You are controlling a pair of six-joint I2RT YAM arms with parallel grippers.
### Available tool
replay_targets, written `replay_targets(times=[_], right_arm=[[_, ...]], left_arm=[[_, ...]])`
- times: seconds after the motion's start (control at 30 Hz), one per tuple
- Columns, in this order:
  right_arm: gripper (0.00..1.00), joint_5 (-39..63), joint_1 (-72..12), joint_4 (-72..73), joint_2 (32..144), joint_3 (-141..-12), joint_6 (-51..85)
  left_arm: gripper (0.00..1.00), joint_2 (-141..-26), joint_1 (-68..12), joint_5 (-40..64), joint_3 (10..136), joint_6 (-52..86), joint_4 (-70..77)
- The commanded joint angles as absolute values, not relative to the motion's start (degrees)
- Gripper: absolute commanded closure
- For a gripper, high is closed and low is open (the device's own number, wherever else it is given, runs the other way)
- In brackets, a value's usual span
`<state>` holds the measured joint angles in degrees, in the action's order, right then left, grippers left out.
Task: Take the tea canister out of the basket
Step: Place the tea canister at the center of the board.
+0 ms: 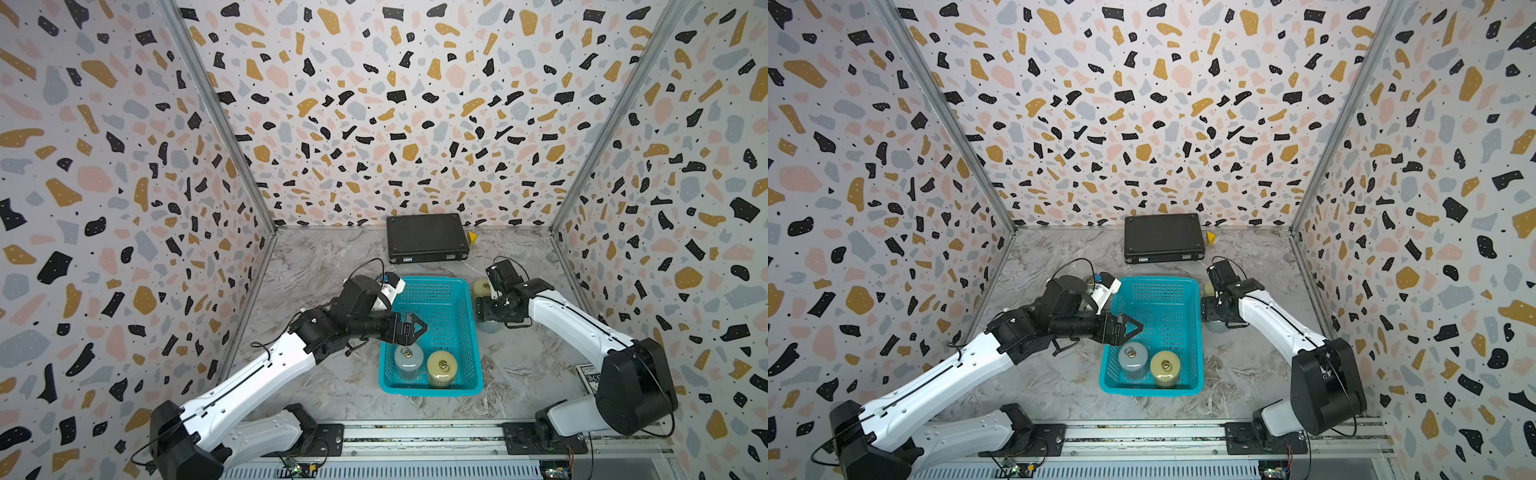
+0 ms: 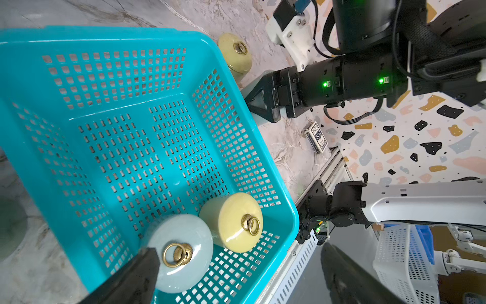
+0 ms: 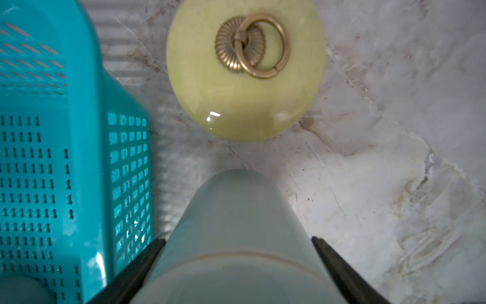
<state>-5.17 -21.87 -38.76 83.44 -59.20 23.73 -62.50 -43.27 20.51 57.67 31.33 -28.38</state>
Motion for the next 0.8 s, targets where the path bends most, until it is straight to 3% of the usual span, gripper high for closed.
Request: replay_targets(times=[0.0,0.77], right_arm=[[0.25,-4.2,-21.3,-36.0,83.3,-59.8,23.4],[0.24,-3.9,-18.9,-33.5,90.3,-58.2,22.7]], left_arm=[[0.0,-62.2,-43.6,20.1,59.7,31.0,-27.5],[0.0,-63.0,-43.6,19.9,60.2,29.9,-28.0]])
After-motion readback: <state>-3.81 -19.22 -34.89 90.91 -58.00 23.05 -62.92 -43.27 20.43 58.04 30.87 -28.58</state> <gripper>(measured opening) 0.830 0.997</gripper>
